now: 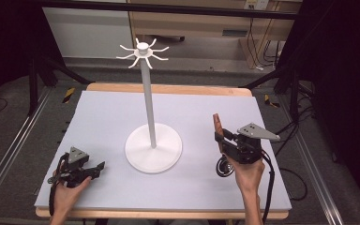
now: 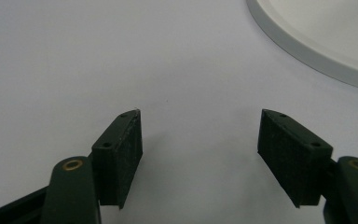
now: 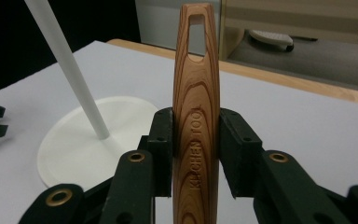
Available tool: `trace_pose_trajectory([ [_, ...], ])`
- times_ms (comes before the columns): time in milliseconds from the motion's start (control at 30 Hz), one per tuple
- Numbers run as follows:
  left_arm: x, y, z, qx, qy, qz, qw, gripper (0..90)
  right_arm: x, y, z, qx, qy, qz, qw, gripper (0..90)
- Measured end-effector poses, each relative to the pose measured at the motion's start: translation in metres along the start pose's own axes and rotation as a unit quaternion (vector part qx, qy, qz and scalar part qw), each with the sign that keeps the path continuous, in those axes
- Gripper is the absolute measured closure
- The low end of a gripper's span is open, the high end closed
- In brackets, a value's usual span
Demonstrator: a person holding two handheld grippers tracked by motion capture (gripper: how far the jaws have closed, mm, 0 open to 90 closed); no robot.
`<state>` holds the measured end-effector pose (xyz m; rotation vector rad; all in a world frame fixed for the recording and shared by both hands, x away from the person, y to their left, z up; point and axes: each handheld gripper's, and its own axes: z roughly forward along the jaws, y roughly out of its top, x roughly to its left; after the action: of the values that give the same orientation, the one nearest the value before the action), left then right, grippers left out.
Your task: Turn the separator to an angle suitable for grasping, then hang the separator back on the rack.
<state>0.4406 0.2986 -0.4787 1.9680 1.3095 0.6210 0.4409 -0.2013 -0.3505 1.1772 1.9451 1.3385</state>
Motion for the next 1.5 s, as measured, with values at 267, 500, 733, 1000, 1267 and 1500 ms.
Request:
trace_pose_trajectory([
  [267,-0.001,0.000,0.001,-0.003,-0.003,-0.002,1.0000,29.7,0.011,0.014,0.001,-0.027,0.009,-0.002,0.9996,68.0],
  [500,-0.001,0.000,0.001,0.000,-0.002,0.002,1.0000,29.7,0.022,0.025,0.003,-0.043,0.017,-0.012,0.9988,68.0],
  [733,-0.002,0.001,0.003,0.004,-0.002,0.004,1.0000,29.7,0.032,0.039,0.003,-0.054,0.025,-0.019,0.9981,68.0],
  [1000,-0.002,0.001,0.003,0.001,-0.003,-0.004,1.0000,29.8,0.041,0.054,0.005,-0.067,0.032,-0.024,0.9969,68.0],
  [1267,-0.003,0.001,0.002,-0.002,-0.008,-0.005,1.0000,29.8,0.052,0.068,0.008,-0.084,0.042,-0.035,0.9950,68.0],
  [1500,-0.003,0.001,0.001,-0.003,-0.009,-0.003,0.9999,29.8,0.062,0.083,0.012,-0.106,0.056,-0.036,0.9921,68.0],
])
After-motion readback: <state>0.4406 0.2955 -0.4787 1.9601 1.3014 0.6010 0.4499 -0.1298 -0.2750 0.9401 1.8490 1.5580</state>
